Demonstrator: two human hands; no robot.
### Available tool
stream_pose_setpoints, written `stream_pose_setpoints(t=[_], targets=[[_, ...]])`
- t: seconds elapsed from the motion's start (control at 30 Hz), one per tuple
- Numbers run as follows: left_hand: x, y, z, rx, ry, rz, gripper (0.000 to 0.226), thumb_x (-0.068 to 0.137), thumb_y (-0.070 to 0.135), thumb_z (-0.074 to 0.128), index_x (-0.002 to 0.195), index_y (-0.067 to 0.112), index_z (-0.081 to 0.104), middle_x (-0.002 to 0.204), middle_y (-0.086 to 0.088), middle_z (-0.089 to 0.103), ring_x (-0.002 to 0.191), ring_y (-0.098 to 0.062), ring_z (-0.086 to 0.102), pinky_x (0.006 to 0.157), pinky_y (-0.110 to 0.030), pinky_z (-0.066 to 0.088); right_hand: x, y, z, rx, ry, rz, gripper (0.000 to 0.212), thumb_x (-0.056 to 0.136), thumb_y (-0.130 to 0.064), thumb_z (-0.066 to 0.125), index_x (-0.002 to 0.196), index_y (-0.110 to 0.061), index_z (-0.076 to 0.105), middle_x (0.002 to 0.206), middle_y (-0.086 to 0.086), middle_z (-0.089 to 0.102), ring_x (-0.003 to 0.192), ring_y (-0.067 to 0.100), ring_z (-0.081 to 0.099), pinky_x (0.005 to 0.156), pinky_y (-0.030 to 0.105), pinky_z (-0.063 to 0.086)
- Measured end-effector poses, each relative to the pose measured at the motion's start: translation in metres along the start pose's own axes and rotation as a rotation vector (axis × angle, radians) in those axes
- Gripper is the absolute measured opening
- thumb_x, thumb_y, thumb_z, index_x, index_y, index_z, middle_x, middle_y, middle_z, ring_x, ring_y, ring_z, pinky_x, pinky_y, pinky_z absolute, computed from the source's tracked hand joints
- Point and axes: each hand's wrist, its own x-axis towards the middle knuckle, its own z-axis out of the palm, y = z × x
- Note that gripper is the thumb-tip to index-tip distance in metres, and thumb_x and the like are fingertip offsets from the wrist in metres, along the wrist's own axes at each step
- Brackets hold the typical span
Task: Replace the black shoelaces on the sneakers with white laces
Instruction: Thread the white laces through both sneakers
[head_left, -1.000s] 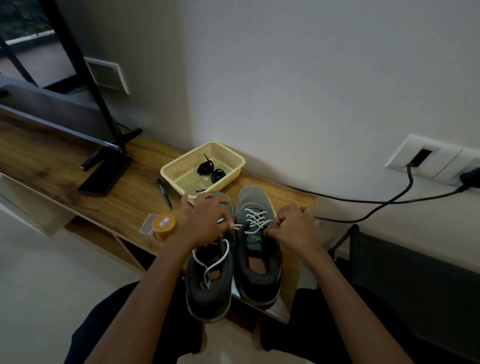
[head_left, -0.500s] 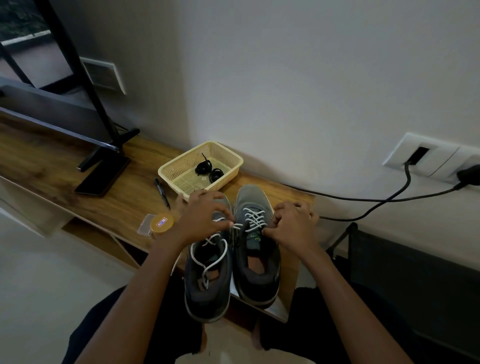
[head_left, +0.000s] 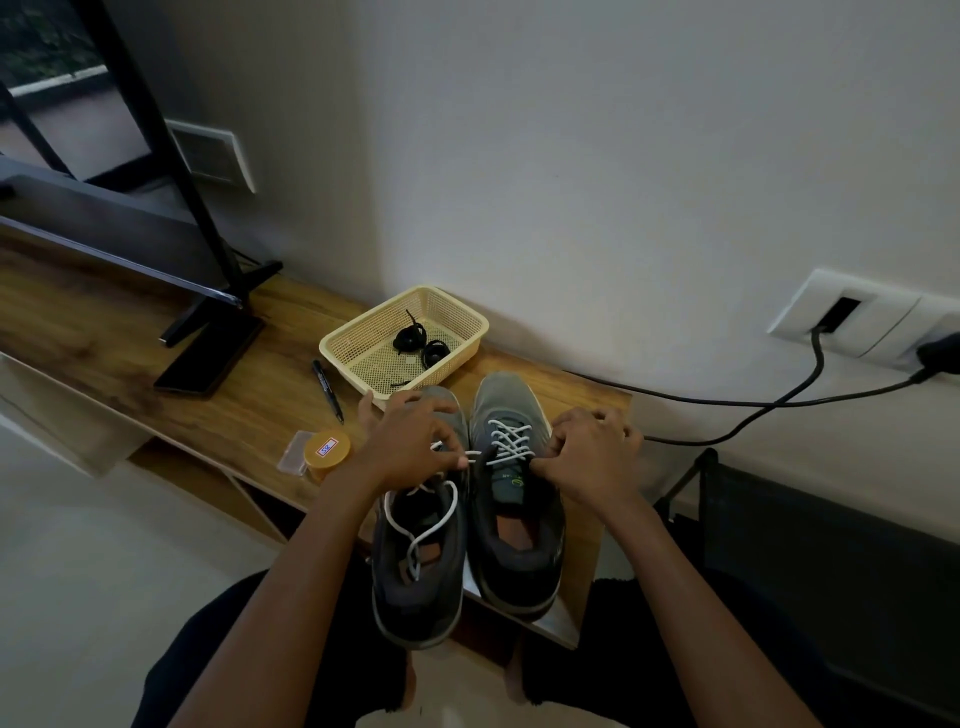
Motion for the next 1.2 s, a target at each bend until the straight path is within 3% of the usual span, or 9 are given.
stream_pose_setpoints(t=[0.27, 0.37, 0.47, 0.57, 0.7, 0.8, 0.93, 1.07, 1.2], targets=[[0.002, 0.003, -0.003, -0.119, -0.029, -0.024, 0.017, 0.084, 0.046, 0.063, 0.073, 0.033, 0.069, 0.127, 0.019, 0.051, 0.129, -0.006, 0.027, 0.112, -0.052, -0.004, -0.001, 0.003, -0.001, 0.085, -0.014, 0.008, 0.02, 0.074, -0.038, 0.071, 0.069, -0.024, 0.058, 0.101, -0.013, 0.057, 0.121, 0.018, 0.032, 0.1, 0.039, 0.021], [0.005, 0.008, -0.002, -0.132, 0.084, -0.05, 0.022, 0.085, 0.048, 0.06, 0.085, 0.03, 0.071, 0.121, 0.017, 0.058, 0.127, -0.011, 0.038, 0.112, -0.053, -0.002, -0.003, 0.005, -0.003, 0.13, -0.042, -0.002, 0.021, 0.073, -0.04, 0.073, 0.068, -0.024, 0.059, 0.099, -0.014, 0.056, 0.117, 0.017, 0.032, 0.095, 0.036, 0.022], [0.004, 0.013, 0.0, -0.004, 0.043, -0.068, 0.019, 0.084, 0.051, 0.061, 0.093, 0.036, 0.067, 0.128, 0.019, 0.052, 0.134, -0.016, 0.026, 0.112, -0.054, -0.009, -0.004, 0.002, -0.002, 0.051, -0.052, -0.038, 0.024, 0.073, -0.042, 0.072, 0.067, -0.026, 0.055, 0.105, -0.011, 0.056, 0.114, 0.018, 0.034, 0.093, 0.038, 0.024], [0.009, 0.016, 0.003, -0.004, -0.05, -0.059, 0.018, 0.087, 0.048, 0.058, 0.082, 0.032, 0.066, 0.127, 0.019, 0.051, 0.136, -0.015, 0.021, 0.109, -0.056, -0.014, -0.004, -0.001, -0.001, -0.027, -0.058, -0.08, 0.027, 0.074, -0.043, 0.071, 0.067, -0.028, 0.05, 0.108, -0.009, 0.054, 0.115, 0.019, 0.035, 0.094, 0.039, 0.026], [0.006, 0.018, -0.013, -0.388, -0.036, -0.077, 0.035, 0.096, 0.039, 0.047, 0.09, 0.013, 0.069, 0.113, 0.009, 0.06, 0.112, -0.01, 0.047, 0.113, -0.049, 0.01, -0.001, 0.0, -0.003, -0.012, -0.102, -0.087, 0.025, 0.075, -0.041, 0.07, 0.069, -0.028, 0.05, 0.113, -0.007, 0.053, 0.116, 0.02, 0.033, 0.092, 0.038, 0.025], [-0.003, 0.024, -0.035, -0.724, 0.018, -0.065, 0.039, 0.1, 0.036, 0.037, 0.102, 0.015, 0.069, 0.113, -0.002, 0.064, 0.106, -0.015, 0.055, 0.1, -0.042, 0.037, -0.001, 0.0, -0.004, 0.002, -0.112, -0.09, 0.023, 0.075, -0.04, 0.071, 0.074, -0.025, 0.053, 0.114, -0.006, 0.053, 0.116, 0.021, 0.033, 0.092, 0.038, 0.025], [-0.002, 0.026, -0.062, -1.253, 0.385, -0.032, 0.048, 0.102, 0.031, 0.034, 0.065, 0.028, 0.065, 0.097, 0.001, 0.071, 0.1, -0.017, 0.063, 0.087, -0.034, 0.044, 0.0, -0.002, -0.005, 0.065, -0.13, -0.075, 0.026, 0.074, -0.036, 0.073, 0.068, -0.026, 0.05, 0.111, -0.005, 0.054, 0.116, 0.021, 0.033, 0.092, 0.037, 0.024], [-0.001, 0.015, -0.077, -1.742, 0.529, 0.059, 0.032, 0.097, 0.03, 0.045, 0.07, 0.02, 0.056, 0.078, 0.004, 0.067, 0.08, -0.012, 0.064, 0.084, -0.032, 0.048, 0.001, -0.003, -0.004, 0.094, -0.13, -0.06, 0.024, 0.073, -0.034, 0.074, 0.072, -0.023, 0.053, 0.106, -0.004, 0.054, 0.114, 0.021, 0.034, 0.091, 0.038, 0.025], [-0.004, 0.011, -0.088, -1.862, 0.564, 0.154, 0.028, 0.096, 0.026, 0.05, 0.074, 0.017, 0.065, 0.075, 0.003, 0.062, 0.07, -0.009, 0.059, 0.081, -0.03, 0.051, 0.001, -0.004, -0.003, 0.097, -0.13, -0.051, 0.024, 0.072, -0.035, 0.074, 0.072, -0.023, 0.054, 0.104, -0.005, 0.055, 0.113, 0.021, 0.034, 0.088, 0.036, 0.023]])
